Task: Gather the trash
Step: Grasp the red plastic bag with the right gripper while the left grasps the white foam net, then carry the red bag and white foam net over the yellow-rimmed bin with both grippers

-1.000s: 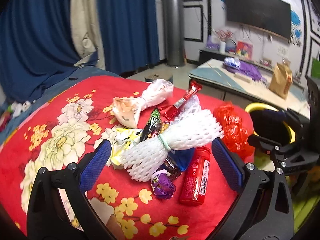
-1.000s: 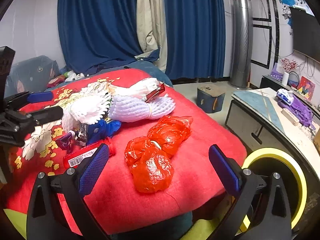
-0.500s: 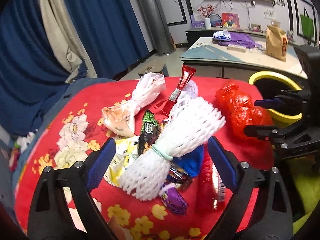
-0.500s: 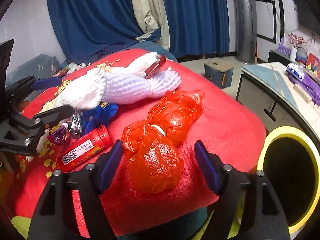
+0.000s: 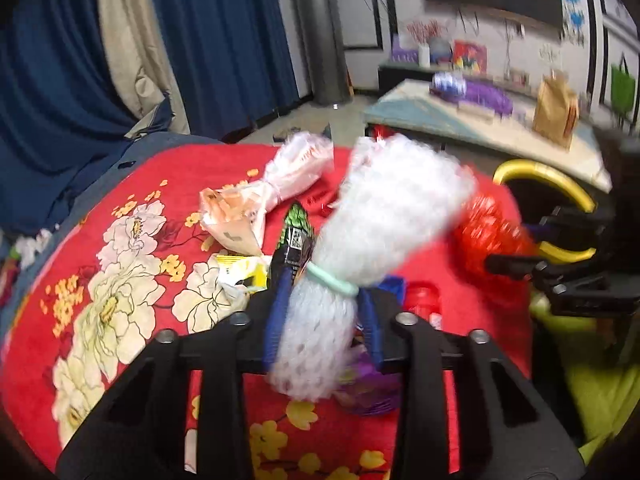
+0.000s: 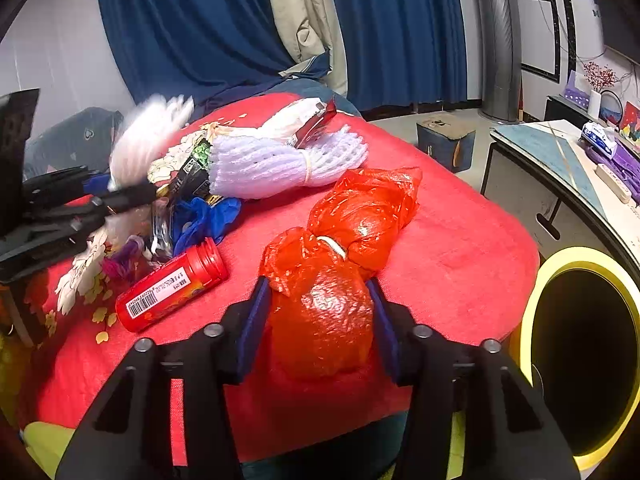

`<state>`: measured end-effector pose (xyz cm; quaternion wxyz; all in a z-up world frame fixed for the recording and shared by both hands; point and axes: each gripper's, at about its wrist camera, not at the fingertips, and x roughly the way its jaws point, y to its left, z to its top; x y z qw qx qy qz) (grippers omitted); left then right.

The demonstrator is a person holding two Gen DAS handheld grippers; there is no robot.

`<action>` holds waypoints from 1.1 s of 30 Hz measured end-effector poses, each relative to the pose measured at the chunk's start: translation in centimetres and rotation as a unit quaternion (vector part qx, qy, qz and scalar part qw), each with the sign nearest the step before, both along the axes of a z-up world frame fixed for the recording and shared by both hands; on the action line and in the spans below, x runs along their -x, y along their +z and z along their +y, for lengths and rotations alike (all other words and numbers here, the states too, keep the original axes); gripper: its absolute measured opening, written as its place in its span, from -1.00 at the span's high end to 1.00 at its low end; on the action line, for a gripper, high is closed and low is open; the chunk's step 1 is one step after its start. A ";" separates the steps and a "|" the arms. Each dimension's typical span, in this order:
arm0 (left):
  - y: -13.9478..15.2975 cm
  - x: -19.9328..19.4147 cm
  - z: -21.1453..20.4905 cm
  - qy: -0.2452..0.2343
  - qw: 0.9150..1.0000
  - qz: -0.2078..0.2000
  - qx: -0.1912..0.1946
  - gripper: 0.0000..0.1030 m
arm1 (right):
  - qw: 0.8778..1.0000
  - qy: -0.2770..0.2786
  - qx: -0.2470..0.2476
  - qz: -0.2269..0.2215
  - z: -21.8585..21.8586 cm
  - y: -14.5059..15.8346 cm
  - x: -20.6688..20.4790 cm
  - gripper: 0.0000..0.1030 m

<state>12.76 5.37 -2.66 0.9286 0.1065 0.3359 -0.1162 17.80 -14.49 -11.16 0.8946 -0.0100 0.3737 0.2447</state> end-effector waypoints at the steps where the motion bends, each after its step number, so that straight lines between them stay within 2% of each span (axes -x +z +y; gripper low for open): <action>1: 0.5 0.3 0.3 0.006 1.000 -0.006 0.015 0.57 | 1.000 0.002 0.000 -0.001 0.0 0.0 0.0 0.24; 5: 2.0 1.1 1.4 0.025 0.998 -0.024 0.058 0.63 | 1.000 0.009 0.000 -0.006 -0.1 0.2 0.2 0.44; 9: 3.5 2.0 1.3 0.030 0.995 -0.046 0.084 0.64 | 1.000 0.009 -0.006 -0.021 -0.5 1.0 0.4 0.49; 16: 4.8 2.2 0.6 0.033 0.993 -0.065 0.096 0.64 | 0.999 0.017 -0.014 -0.046 -1.2 2.7 1.0 0.49; 17: 4.9 2.2 0.6 0.033 0.992 -0.066 0.100 0.64 | 0.999 0.015 -0.016 -0.047 -1.3 2.9 1.0 0.49; 21: 5.3 1.7 1.8 0.025 0.984 -0.046 0.169 0.61 | 0.998 0.015 -0.019 -0.053 -1.6 3.4 1.1 0.49; 30: 6.0 0.5 2.1 0.016 0.970 -0.026 0.243 0.60 | 0.998 0.006 -0.023 -0.062 -2.8 4.3 1.0 0.49; 33: 6.4 0.2 1.5 0.014 0.969 -0.028 0.245 0.60 | 0.997 0.002 -0.027 -0.067 -3.5 4.7 0.9 0.49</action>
